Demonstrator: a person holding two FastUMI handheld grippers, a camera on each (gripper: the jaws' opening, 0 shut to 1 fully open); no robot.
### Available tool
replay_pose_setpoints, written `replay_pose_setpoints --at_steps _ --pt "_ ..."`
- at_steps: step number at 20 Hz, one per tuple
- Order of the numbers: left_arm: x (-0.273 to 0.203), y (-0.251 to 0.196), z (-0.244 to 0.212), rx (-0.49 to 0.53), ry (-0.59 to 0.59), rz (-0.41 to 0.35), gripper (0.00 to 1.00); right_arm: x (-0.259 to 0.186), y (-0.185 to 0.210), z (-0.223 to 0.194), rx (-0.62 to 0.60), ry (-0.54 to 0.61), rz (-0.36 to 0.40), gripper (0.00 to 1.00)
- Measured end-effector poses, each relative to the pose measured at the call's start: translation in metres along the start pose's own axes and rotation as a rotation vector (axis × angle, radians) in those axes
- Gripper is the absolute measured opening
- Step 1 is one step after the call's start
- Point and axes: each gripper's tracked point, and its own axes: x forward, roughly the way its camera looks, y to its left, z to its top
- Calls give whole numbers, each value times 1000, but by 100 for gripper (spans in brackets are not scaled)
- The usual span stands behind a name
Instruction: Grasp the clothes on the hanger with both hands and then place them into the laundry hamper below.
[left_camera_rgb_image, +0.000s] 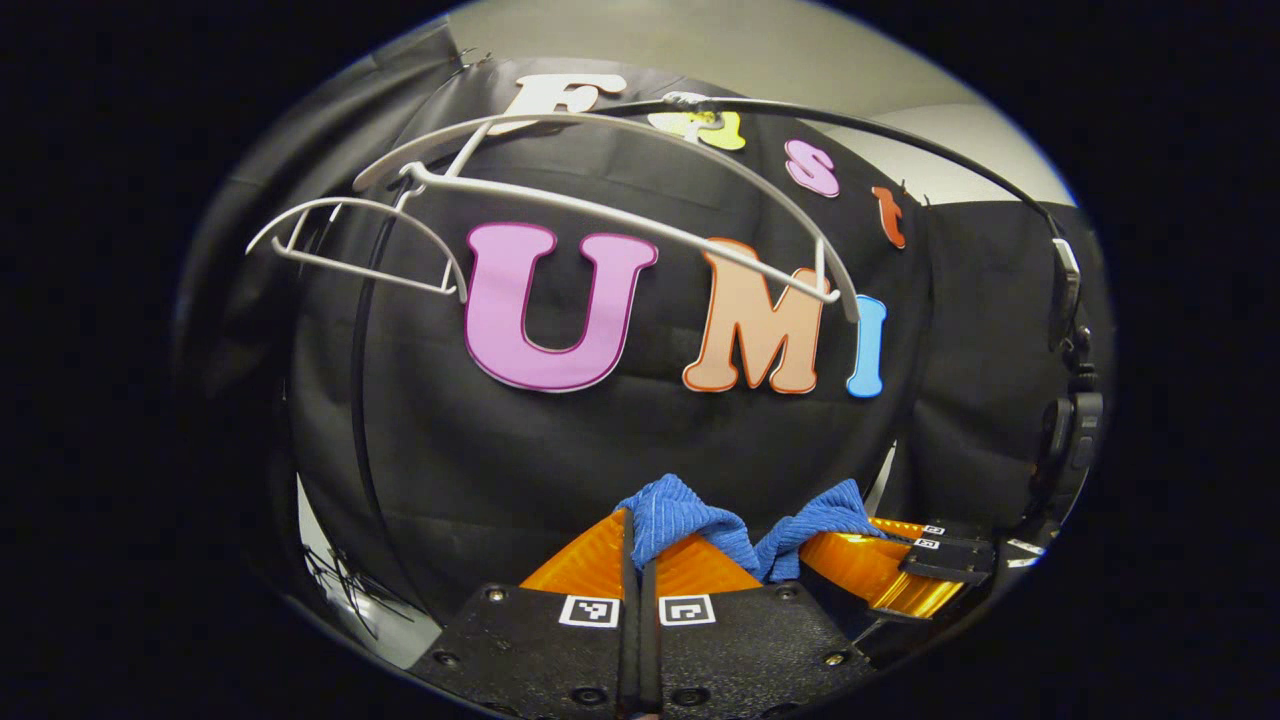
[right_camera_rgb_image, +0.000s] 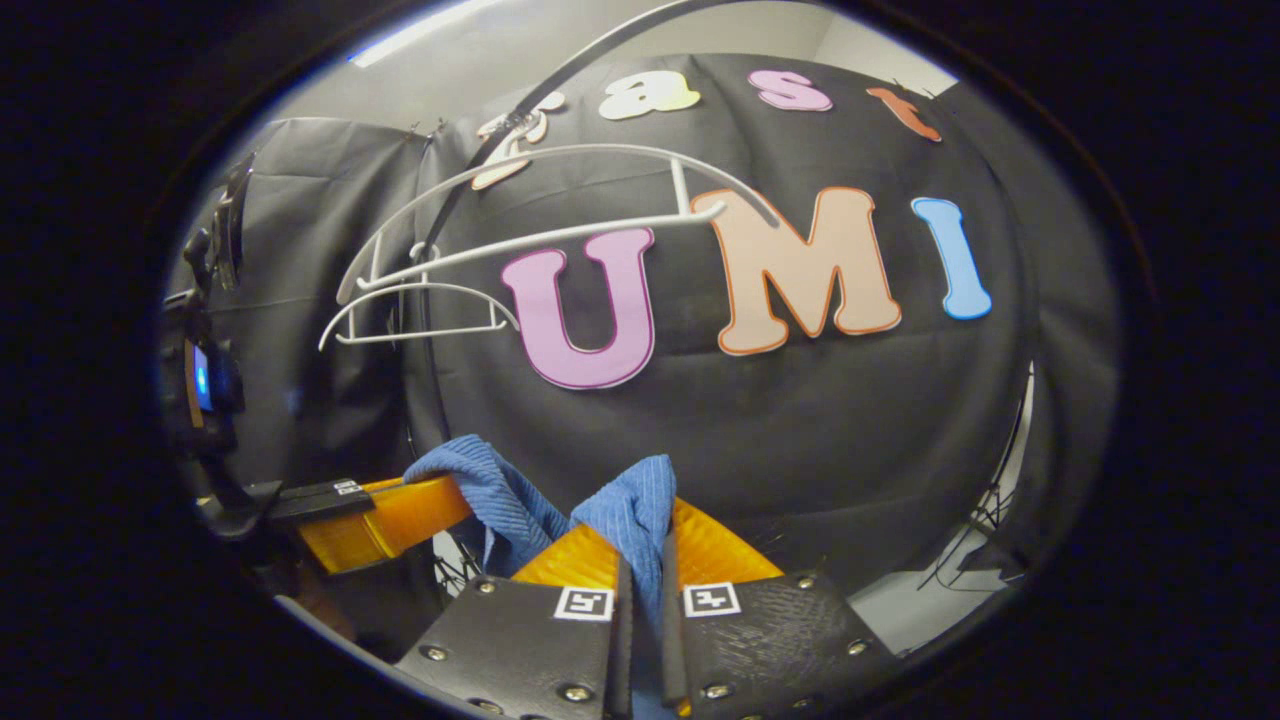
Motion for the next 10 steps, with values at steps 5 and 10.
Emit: replay_pose_setpoints --at_steps 5,10 --pt "0 -5 -30 16 27 -9 1 8 -15 -46 -8 59 -18 27" --pt "-12 1 -49 13 63 6 5 -3 -30 -67 13 82 -56 19"
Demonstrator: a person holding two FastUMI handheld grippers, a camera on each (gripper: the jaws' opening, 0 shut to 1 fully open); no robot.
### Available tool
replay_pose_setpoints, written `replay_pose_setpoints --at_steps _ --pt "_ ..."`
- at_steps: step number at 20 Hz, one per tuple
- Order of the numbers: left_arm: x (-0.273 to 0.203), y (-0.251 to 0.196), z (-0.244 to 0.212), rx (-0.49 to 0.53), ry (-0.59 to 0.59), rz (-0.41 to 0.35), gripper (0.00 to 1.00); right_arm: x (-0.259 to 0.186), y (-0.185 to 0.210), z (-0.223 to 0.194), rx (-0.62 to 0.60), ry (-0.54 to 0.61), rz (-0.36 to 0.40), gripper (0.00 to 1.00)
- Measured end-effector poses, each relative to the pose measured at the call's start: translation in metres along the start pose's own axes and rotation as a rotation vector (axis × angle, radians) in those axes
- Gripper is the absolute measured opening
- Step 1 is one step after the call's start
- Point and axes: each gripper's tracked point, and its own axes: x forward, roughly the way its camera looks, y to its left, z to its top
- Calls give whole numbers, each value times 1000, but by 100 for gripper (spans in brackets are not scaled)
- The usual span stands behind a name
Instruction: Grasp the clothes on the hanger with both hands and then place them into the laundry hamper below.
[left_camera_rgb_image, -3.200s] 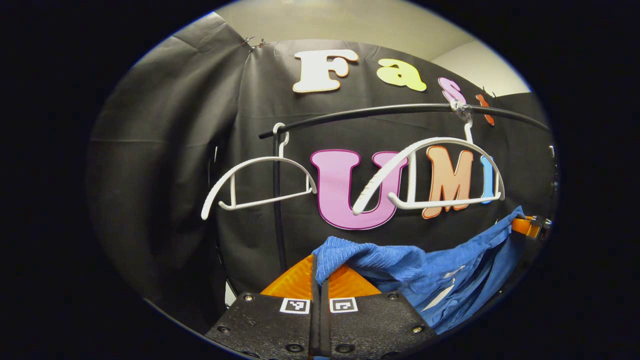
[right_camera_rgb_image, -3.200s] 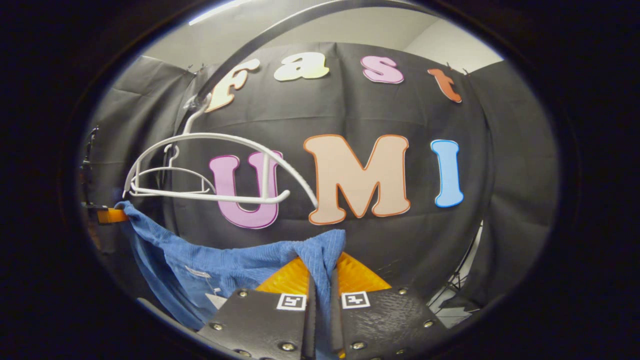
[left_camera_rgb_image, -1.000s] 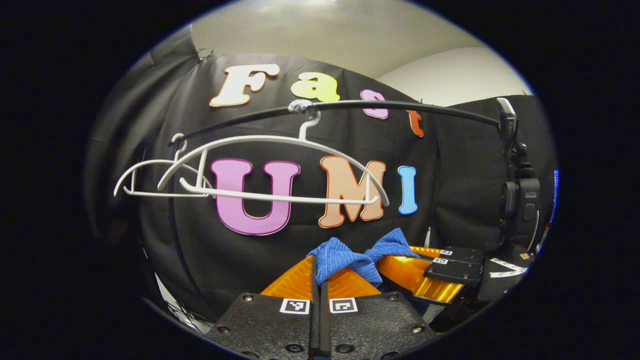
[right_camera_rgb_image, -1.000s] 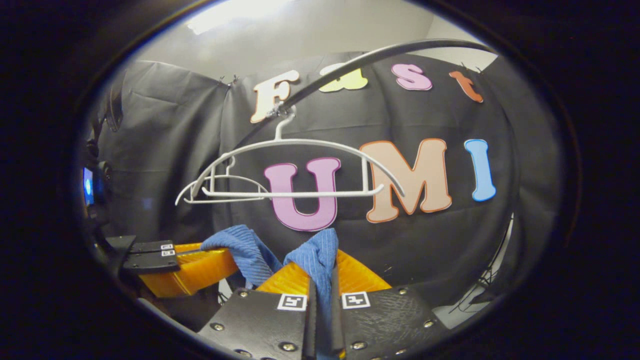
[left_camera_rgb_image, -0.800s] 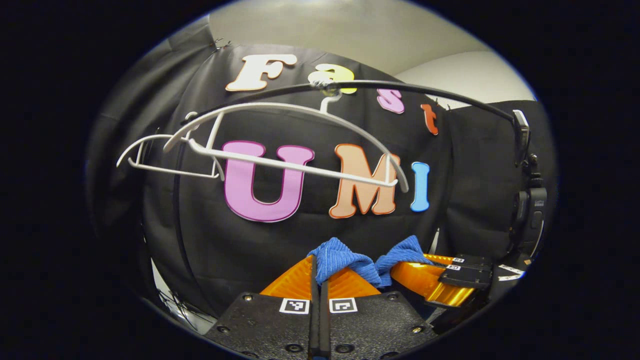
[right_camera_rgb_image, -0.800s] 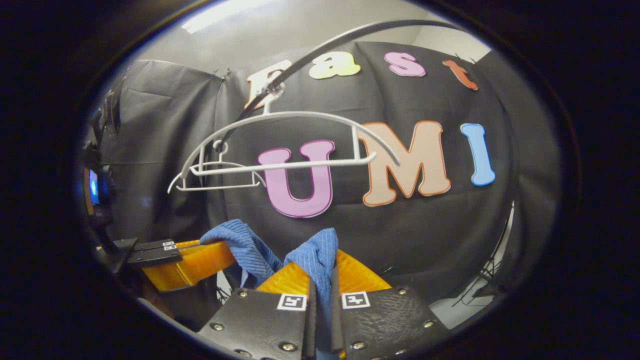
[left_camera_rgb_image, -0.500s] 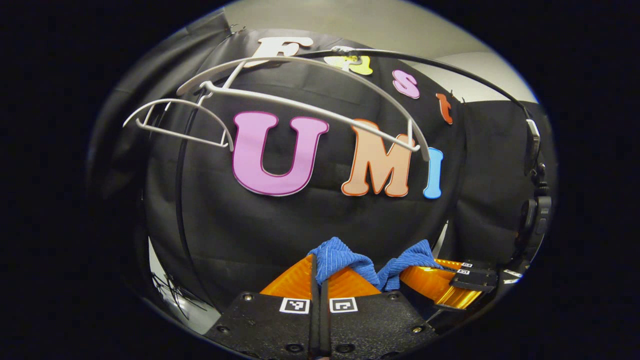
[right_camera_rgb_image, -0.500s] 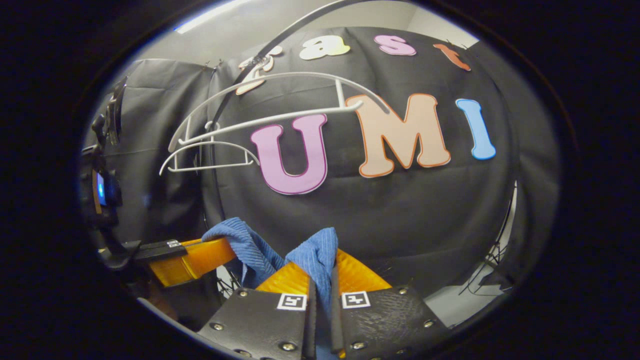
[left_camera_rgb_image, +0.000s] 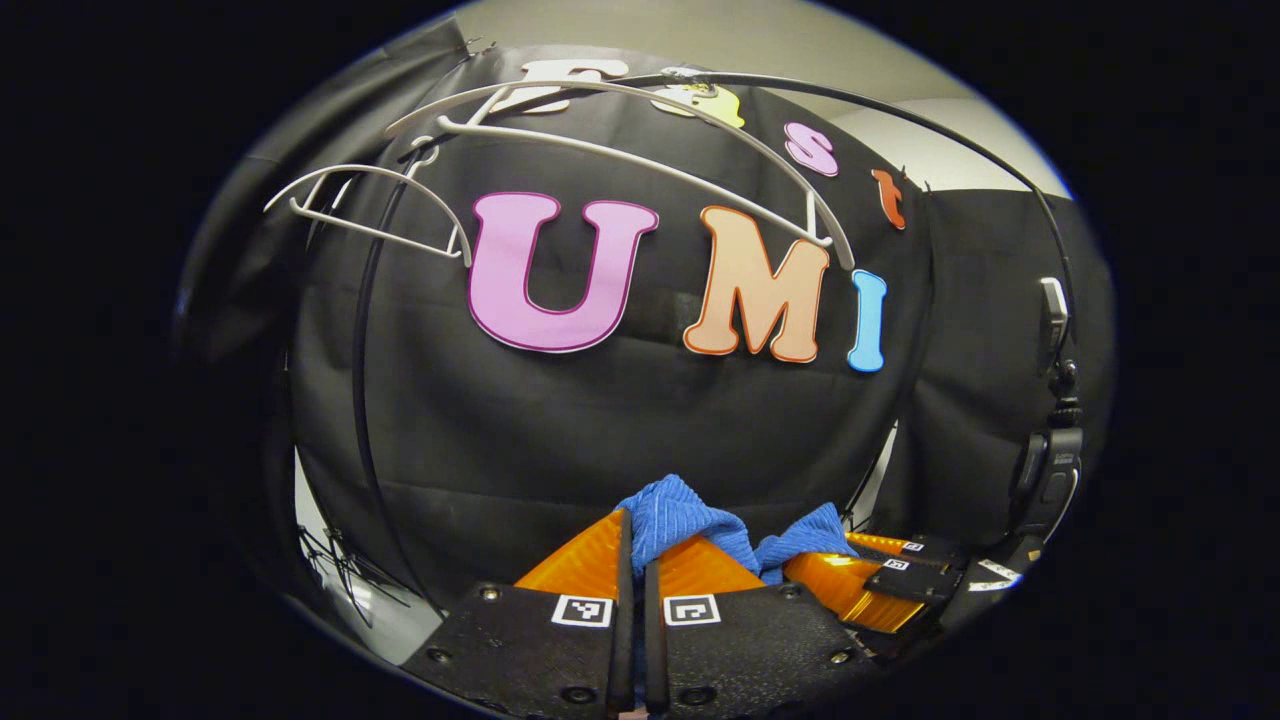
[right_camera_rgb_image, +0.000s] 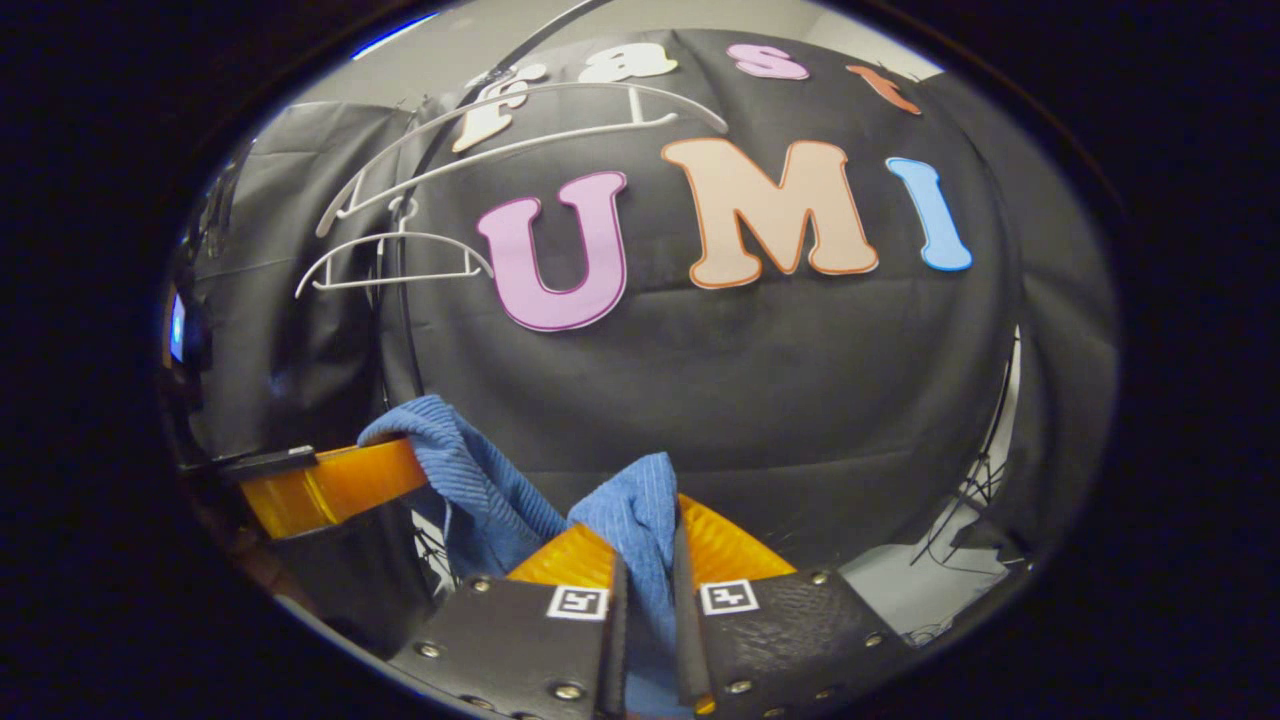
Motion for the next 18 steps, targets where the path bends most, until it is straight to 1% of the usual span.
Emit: replay_pose_setpoints --at_steps 1,2,3,6,7,8,9,11,12,13,14,15,16,17,18 --pt "-3 3 -5 -7 8 6 5 -2 -3 -1 -2 4 -4 18" --pt "-3 4 -9 -31 11 9 3 -3 -7 -4 -2 3 -11 28" --pt "-4 -1 -15 -46 17 -5 8 -4 -10 -10 -2 11 -15 29" --pt "1 4 -46 -41 74 4 8 -4 -14 -41 -7 49 -30 29" --pt "3 5 -63 -35 102 11 8 -3 -15 -55 -10 70 -31 40" --pt "4 6 -79 -27 134 21 8 -3 -17 -71 -15 98 -37 22" --pt "5 8 -96 -16 175 29 8 -4 -22 -85 -28 120 -61 32" --pt "3 9 -126 -3 264 28 8 -5 -31 -112 -75 181 -94 36" --pt "0 11 -134 6 286 36 5 -5 -34 -120 -99 197 -122 42" --pt "-6 16 -134 26 287 49 19 -5 -34 -127 -118 211 -125 58" --pt "-12 21 -134 42 290 56 38 -12 -33 -134 -128 221 -131 74" --pt "-17 22 -139 52 293 54 41 -13 -32 -141 -128 234 -127 89" --pt "-21 23 -141 65 289 54 40 -15 -32 -153 -126 253 -128 89" --pt "-24 25 -146 84 292 57 58 -19 -34 -165 -124 281 -135 89" --pt "-29 27 -152 93 298 59 58 -24 -31 -172 -101 296 -118 89"
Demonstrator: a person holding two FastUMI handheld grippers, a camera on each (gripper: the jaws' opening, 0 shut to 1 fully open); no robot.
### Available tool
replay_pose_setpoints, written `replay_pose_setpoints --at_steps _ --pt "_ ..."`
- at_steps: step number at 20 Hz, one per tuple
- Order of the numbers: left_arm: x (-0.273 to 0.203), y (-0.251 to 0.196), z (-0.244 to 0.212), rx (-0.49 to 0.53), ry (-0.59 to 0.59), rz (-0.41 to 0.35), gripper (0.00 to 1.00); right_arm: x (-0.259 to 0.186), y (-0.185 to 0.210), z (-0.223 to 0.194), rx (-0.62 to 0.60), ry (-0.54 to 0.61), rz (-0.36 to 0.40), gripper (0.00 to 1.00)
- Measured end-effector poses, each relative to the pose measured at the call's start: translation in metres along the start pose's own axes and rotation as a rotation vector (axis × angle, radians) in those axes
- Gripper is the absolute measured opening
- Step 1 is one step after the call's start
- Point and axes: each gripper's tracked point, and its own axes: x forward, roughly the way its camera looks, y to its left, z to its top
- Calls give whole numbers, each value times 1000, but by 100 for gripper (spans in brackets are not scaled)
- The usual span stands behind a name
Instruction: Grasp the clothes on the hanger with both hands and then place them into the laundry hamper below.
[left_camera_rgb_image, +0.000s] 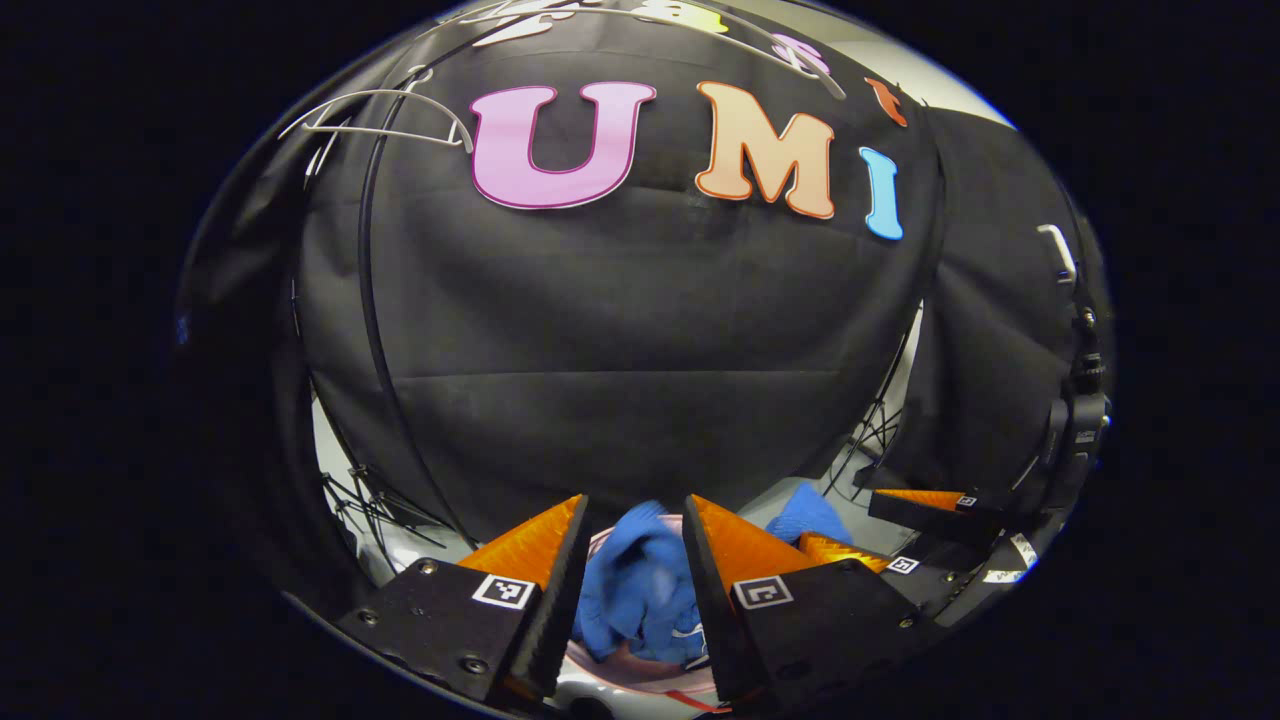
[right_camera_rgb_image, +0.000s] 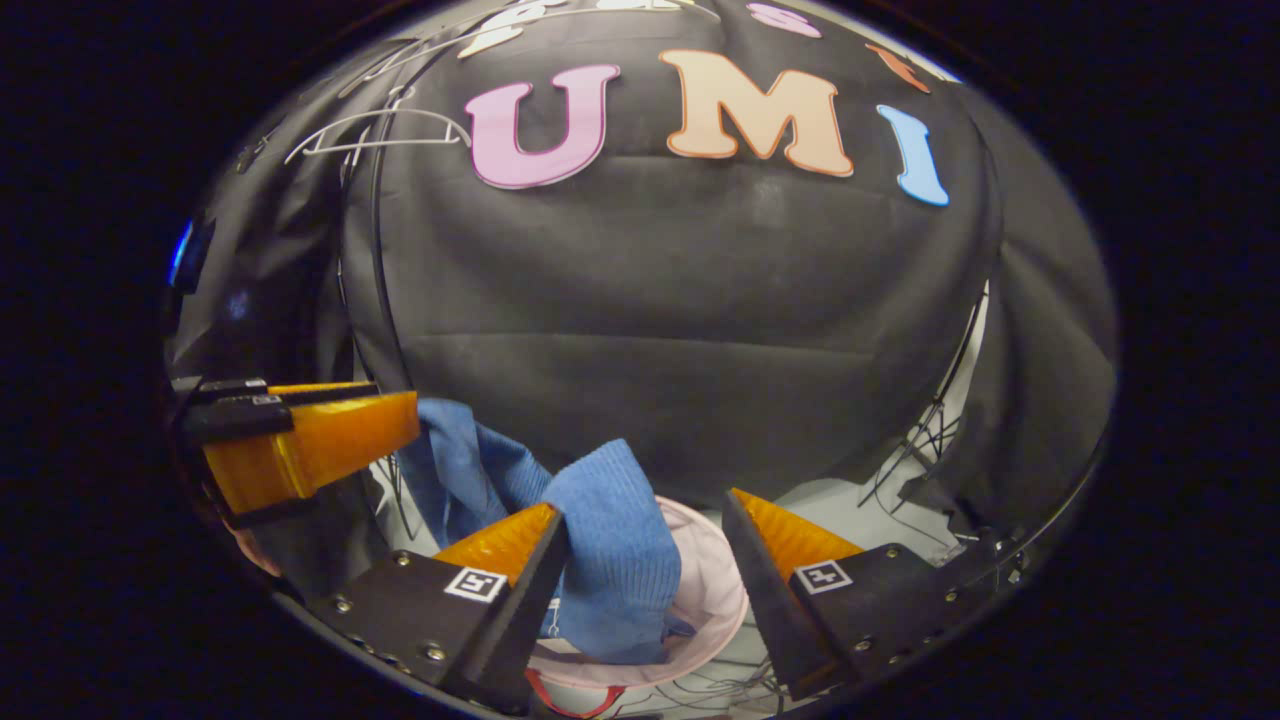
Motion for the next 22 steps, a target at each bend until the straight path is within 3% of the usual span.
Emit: replay_pose_setpoints --at_steps 2,9,10,12,14,18,22 --pt "-5 3 -10 3 25 -4 61 -10 0 -5 51 9 0 100" --pt "-41 12 27 7 -53 6 84 -62 -4 49 95 -97 -16 98" --pt "-48 12 36 3 -68 6 82 -73 -4 60 102 -126 -14 100" --pt "-64 13 56 -5 -101 5 88 -91 -6 82 100 -173 -29 99" --pt "-80 13 77 -3 -137 2 88 -108 -10 104 82 -220 -54 97" --pt "-107 31 118 40 -196 56 87 -152 -17 158 73 -359 -81 100" --pt "-133 45 163 10 -257 63 87 -183 -25 203 26 -448 -120 99"
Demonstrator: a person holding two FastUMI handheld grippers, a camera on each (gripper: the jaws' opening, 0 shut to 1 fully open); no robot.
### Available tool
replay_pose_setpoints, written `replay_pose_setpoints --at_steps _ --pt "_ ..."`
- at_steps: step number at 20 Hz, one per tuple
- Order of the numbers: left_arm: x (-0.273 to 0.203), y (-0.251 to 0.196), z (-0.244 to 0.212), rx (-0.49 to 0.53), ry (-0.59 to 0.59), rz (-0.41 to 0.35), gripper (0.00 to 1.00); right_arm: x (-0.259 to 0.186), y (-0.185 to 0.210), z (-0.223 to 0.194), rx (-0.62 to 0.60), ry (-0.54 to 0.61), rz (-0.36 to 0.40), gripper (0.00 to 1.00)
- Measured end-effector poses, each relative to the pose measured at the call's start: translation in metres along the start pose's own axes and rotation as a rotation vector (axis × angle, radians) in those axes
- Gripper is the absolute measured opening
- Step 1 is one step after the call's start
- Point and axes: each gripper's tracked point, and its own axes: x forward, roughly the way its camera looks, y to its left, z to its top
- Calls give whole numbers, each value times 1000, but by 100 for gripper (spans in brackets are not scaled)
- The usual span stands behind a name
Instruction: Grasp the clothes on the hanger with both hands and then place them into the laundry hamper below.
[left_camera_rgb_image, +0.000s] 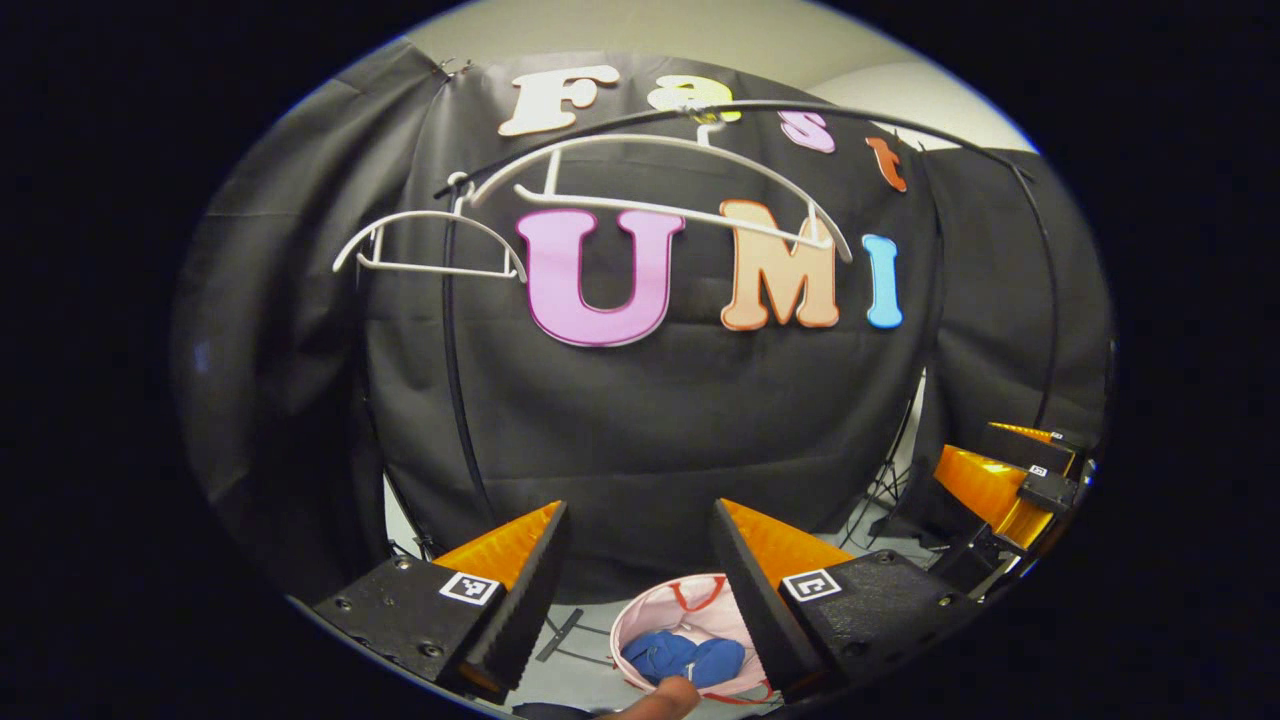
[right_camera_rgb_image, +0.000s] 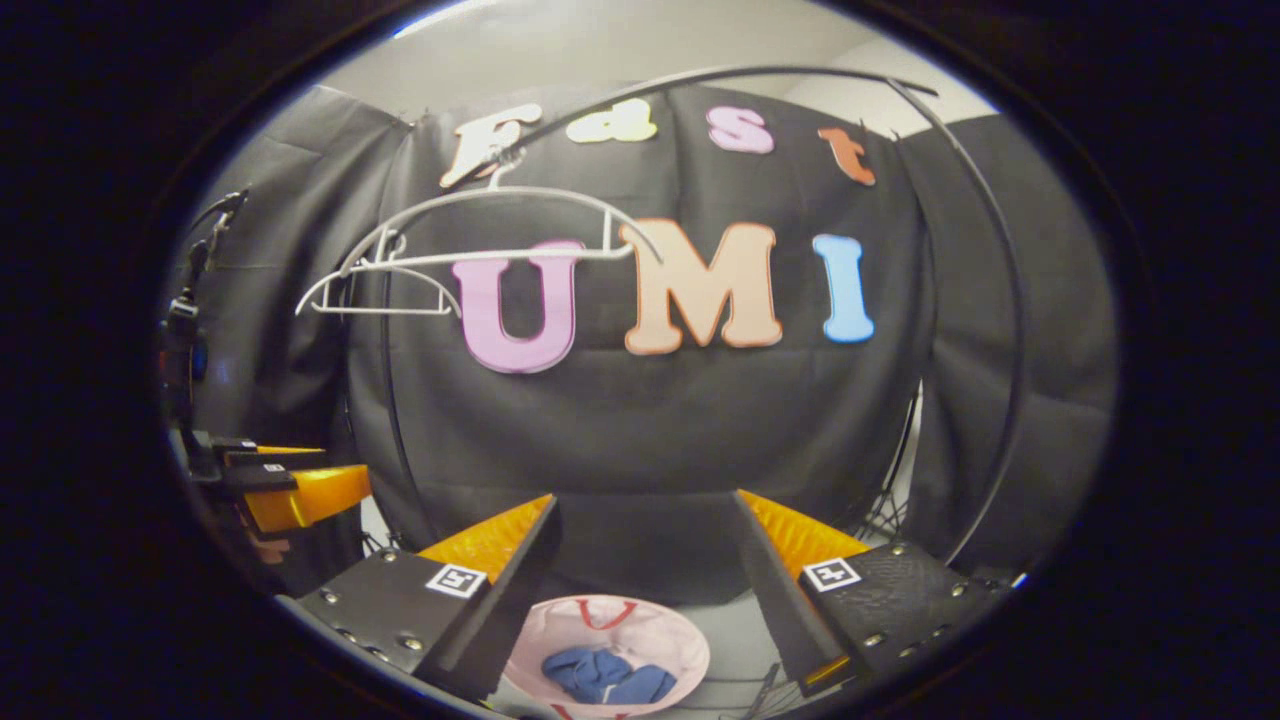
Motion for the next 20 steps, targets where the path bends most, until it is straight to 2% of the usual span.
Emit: replay_pose_setpoints --at_steps 3,4,9,10,11,13,17,20 --pt "-9 19 47 24 -85 34 90 -7 4 39 73 -70 24 97" --pt "-10 22 59 28 -106 43 96 -7 4 50 96 -90 35 99" --pt "-18 47 109 -20 -149 101 96 -1 -9 96 128 -130 34 96" --pt "-17 48 120 -20 -161 112 96 1 -10 104 123 -137 37 100" --pt "-18 51 131 -17 -178 114 96 1 -10 114 120 -144 41 96" --pt "-24 56 145 -13 -183 102 94 1 -6 131 122 -157 59 100" --pt "-36 57 168 2 -237 129 94 -6 3 148 99 -149 73 100" --pt "-47 44 164 -31 -260 91 94 -23 12 141 86 -153 77 100"
